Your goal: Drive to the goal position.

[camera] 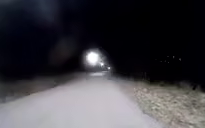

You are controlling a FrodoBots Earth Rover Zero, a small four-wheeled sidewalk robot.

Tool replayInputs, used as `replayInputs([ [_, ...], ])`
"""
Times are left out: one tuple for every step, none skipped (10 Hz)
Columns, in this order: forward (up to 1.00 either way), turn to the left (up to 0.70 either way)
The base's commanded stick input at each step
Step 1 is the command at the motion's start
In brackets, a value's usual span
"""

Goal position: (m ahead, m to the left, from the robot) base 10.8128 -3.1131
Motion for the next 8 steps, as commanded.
replayInputs([
  [1.0, 0.0],
  [1.0, 0.0],
  [1.0, 0.0],
  [1.0, 0.0],
  [1.0, 0.0],
  [1.0, 0.0],
  [1.0, 0.0],
  [1.0, 0.0],
])
